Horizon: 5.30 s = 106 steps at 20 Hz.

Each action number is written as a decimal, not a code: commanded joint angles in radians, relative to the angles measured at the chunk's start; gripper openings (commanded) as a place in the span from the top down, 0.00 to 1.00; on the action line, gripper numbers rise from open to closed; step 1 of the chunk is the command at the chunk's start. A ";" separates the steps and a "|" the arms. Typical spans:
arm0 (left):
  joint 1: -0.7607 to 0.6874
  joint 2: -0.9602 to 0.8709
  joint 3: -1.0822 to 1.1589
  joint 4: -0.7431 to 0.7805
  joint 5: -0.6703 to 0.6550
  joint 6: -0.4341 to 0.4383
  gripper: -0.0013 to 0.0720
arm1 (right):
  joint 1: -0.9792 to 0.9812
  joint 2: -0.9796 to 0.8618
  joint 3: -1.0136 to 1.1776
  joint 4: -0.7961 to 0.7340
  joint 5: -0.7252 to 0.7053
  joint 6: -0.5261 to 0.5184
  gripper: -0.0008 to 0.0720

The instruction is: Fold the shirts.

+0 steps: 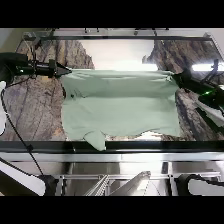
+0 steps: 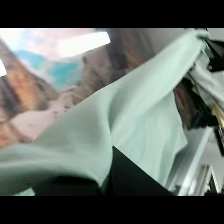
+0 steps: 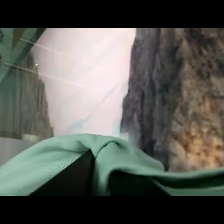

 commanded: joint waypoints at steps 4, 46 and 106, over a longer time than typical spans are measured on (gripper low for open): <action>0.123 -0.050 0.127 0.022 0.051 -0.149 0.01 | -0.100 -0.021 0.021 0.071 0.143 -0.108 0.14; 0.116 0.330 -0.905 0.200 -0.075 -0.128 0.94 | -0.559 0.080 -0.357 -0.724 0.498 0.168 0.17; -0.008 -0.117 0.330 0.122 0.106 -0.177 0.94 | -0.113 -0.069 0.169 -0.292 0.100 -0.032 0.96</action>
